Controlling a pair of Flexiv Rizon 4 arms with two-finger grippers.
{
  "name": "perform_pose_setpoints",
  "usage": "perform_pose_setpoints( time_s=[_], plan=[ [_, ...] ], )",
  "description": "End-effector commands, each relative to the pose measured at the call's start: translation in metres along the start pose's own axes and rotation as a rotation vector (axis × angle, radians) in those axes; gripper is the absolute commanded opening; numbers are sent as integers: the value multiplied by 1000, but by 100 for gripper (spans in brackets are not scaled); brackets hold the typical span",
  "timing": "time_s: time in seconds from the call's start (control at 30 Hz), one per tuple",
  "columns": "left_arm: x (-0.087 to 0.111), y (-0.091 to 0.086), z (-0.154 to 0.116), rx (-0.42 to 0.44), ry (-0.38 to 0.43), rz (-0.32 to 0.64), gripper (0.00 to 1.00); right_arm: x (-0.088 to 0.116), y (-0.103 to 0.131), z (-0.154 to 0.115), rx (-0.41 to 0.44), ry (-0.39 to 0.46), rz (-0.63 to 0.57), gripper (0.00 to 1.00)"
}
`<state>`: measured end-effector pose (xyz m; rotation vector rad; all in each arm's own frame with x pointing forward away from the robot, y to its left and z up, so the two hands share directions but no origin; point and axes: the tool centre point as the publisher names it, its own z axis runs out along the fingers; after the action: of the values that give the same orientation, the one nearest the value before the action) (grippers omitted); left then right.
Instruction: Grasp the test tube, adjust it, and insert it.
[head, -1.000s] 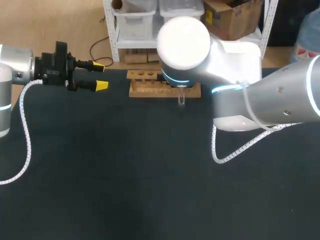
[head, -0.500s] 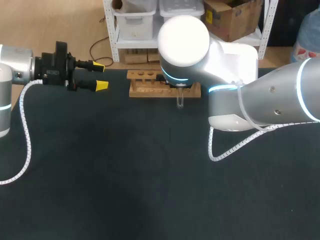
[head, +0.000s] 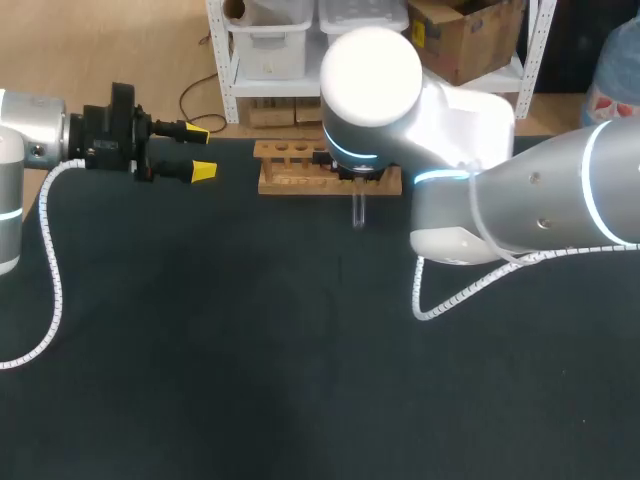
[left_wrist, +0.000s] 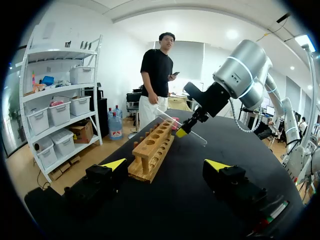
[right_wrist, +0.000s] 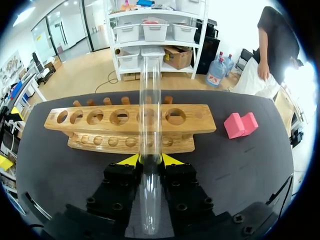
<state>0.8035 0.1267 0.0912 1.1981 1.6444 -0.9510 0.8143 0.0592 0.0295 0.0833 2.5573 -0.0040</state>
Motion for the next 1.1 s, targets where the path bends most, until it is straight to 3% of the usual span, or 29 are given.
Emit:
perform_pose_setpoints(
  time_s=[0.03,0.73,1.1],
  plan=[
    [1,0,0,-2,-2,2,100,0,1,5,0,13,-3,0],
    [1,0,0,-2,-2,2,100,7,-6,7,2,35,-6,0],
    [1,0,0,-2,-2,2,100,9,-11,-16,16,-2,21,0]
  ],
)
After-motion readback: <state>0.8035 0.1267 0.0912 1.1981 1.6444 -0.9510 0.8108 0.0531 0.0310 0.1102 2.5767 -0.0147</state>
